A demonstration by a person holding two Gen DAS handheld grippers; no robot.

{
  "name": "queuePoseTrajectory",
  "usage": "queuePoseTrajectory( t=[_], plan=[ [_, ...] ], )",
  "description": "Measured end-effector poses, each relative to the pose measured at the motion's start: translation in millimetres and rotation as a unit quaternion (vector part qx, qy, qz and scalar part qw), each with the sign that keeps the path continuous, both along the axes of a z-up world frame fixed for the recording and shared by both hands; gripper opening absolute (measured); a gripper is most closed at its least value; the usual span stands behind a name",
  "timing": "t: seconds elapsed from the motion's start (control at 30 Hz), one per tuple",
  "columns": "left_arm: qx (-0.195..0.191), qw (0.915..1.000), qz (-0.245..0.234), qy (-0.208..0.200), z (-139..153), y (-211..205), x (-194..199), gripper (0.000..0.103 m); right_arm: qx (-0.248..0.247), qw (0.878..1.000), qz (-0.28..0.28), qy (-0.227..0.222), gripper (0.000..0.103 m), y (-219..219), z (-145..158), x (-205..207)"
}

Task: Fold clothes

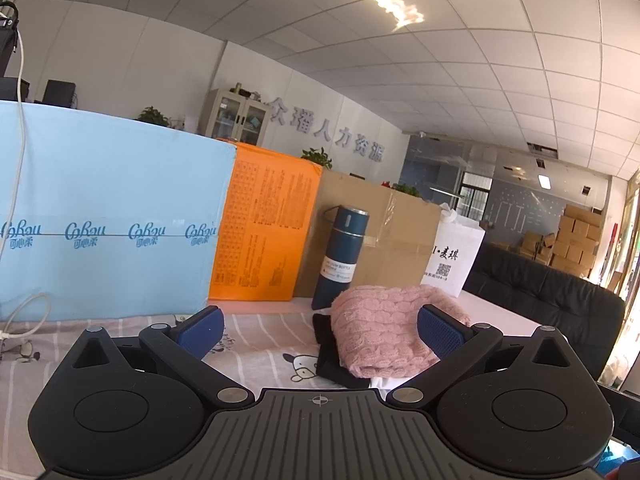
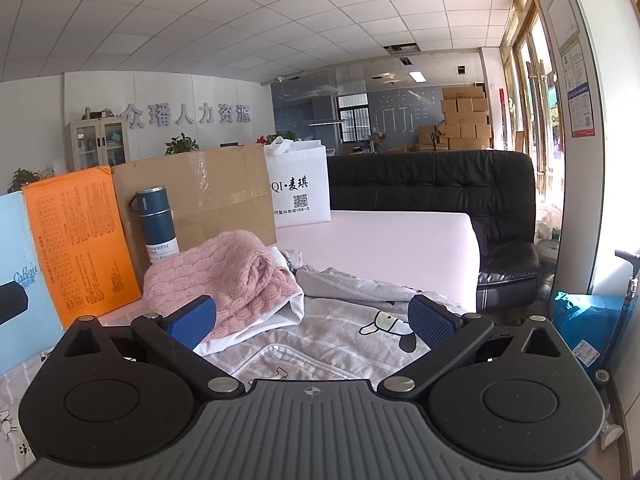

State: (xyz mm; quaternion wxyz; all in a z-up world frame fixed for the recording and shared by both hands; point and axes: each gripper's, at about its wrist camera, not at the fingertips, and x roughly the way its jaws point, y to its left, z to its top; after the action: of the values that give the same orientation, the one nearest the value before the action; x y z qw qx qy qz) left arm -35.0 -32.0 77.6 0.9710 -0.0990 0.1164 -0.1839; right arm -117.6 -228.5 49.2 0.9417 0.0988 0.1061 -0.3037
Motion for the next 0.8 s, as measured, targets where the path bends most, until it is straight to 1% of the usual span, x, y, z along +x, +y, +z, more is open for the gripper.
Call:
queuePoseTrajectory(
  t=[0.2, 0.8],
  plan=[
    [0.0, 1.0, -0.002, -0.001, 0, 0, 0, 0.103, -0.003, 1.0, 0.005, 0.005, 0.103, 3, -1, 1],
    [0.003, 1.0, -0.003, 0.001, 0, -2, 0, 0.103, -0.026, 1.0, 0.01, 0.001, 0.103, 11, 3, -1]
  ],
)
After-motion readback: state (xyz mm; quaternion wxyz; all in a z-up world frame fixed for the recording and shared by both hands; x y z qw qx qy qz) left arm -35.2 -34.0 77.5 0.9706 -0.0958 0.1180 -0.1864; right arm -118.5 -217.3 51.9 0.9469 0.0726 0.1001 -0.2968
